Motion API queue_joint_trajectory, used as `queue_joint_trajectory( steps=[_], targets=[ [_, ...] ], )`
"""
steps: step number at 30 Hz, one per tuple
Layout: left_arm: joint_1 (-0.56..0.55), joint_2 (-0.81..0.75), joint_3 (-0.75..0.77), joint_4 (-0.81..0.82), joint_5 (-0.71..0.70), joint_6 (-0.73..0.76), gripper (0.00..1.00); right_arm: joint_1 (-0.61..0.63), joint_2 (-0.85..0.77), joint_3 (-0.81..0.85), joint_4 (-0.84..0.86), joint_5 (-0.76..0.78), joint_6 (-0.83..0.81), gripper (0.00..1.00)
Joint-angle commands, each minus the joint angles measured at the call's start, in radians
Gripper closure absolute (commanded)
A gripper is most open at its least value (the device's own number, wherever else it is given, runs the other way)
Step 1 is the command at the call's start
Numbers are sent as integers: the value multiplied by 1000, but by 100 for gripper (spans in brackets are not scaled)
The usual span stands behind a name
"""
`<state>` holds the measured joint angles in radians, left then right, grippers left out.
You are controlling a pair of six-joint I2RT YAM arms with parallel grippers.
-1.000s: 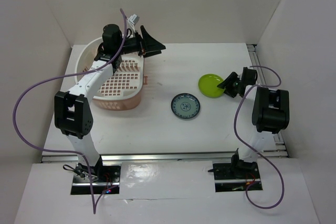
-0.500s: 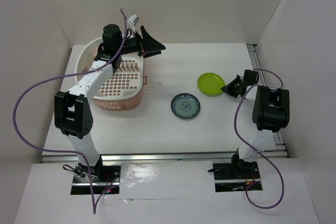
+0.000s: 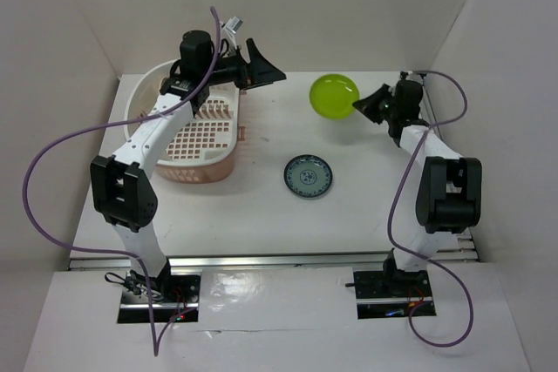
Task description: Load the plates into the dish rack
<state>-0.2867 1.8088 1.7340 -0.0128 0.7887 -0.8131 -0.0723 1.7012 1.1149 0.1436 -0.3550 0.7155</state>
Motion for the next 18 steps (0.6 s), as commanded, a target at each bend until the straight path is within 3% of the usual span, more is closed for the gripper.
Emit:
queue_joint_trajectory(
  steps=[1,10,18],
  targets=[
    [-41,9,79,-99,-104,101,0,69,-67,68,114,-88,-19,100],
    [-51,29,82,-193,-261,176,0,195,-124,148,133,-122,-79,100],
    [-51,38,82,-225,-322,198,0,206,-126,203,149,-173,-67,100]
  ],
)
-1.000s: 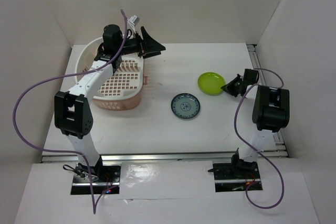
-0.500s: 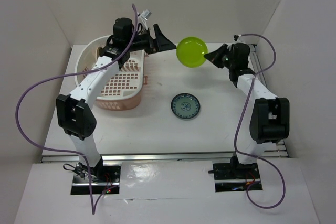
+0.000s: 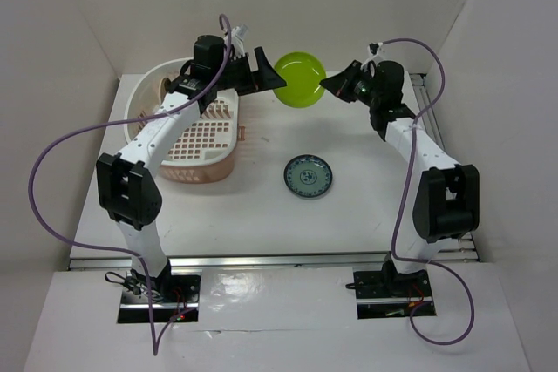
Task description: Load the plates into the dish rack
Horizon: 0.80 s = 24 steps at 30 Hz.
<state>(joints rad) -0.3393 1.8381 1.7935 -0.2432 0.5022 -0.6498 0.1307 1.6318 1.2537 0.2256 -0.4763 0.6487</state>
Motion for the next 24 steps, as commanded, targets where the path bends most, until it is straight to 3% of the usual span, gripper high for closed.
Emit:
queue_joint_trajectory(
  steps=[1,4,5,6,9,13,14,15,17,18,19,20,21,24],
  targets=[
    [2,9,23,5,-36,35,0,12,-56,64,81,-76,0,100],
    [2,9,23,5,-36,35,5,36,-36,87,92,-120,11,100],
    [2,9,23,5,-27,35,9,50,-27,98,92,-130,2,100],
    [2,9,14,5,-27,35,20,50,-18,98,92,-130,2,100],
    [2,9,14,15,-17,35,29,70,-9,108,103,-150,2,100],
    [2,-2,14,24,-17,35,72,79,0,118,94,-150,2,100],
    [2,-2,14,24,-17,44,89,89,0,118,93,-150,2,100],
    [2,-2,14,24,-17,44,97,89,0,118,93,-150,2,100],
    [2,-14,23,24,-17,44,100,89,10,118,93,-150,2,99],
    [2,-23,23,24,-27,44,100,89,10,118,93,-150,2,93],
    [2,-23,32,13,-45,55,100,89,10,118,93,-140,2,47],
    [12,-33,32,-2,-56,65,100,89,10,118,93,-140,14,14],
    [13,-33,41,-16,-74,76,100,89,10,118,81,-130,14,0],
    [22,-57,79,-89,-207,134,100,89,10,118,54,-107,5,0]
  ],
)
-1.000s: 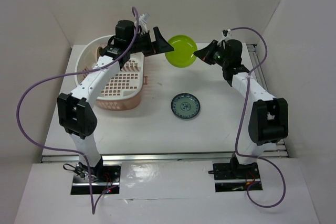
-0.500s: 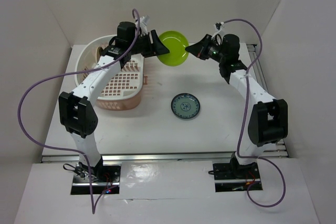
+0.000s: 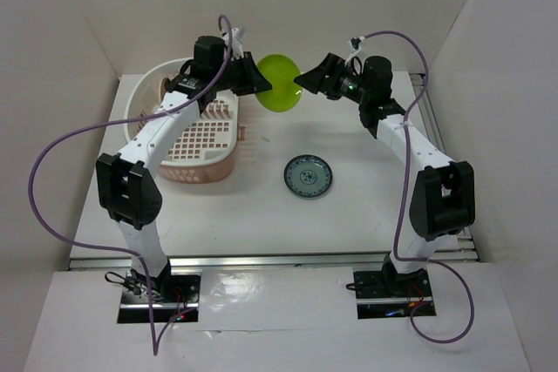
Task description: Load the plates into the dish rack
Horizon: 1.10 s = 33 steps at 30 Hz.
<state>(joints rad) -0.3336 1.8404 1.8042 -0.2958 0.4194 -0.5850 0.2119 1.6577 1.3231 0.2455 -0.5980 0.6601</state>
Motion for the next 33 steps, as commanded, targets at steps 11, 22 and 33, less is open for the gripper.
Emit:
queue_joint_trajectory(
  steps=[11,22,33],
  targets=[
    [62,-99,109,-65,-795,419,100,-20,14,56,-32,11,-36,0],
    [155,-63,-49,119,-875,557,100,-39,24,36,-52,-29,-45,0],
    [156,-10,-147,178,-847,544,100,-39,85,67,-32,-59,-25,0]
  ],
)
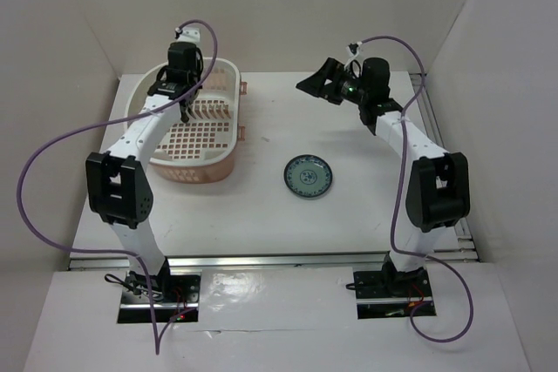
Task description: Load the plates into the dish rack
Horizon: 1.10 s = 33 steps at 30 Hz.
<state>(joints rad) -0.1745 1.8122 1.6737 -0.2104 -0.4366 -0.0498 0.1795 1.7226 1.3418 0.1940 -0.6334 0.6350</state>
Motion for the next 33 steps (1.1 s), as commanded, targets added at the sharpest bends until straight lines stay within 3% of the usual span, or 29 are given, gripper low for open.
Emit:
queue_joint_trajectory(
  steps=[1,33],
  targets=[
    [-3,18,-31,101,-7,8,100,-6,29,48,19,-23,0,0],
    [-3,187,-49,172,-117,62,100,-6,140,166,38,-69,37,0]
  ],
)
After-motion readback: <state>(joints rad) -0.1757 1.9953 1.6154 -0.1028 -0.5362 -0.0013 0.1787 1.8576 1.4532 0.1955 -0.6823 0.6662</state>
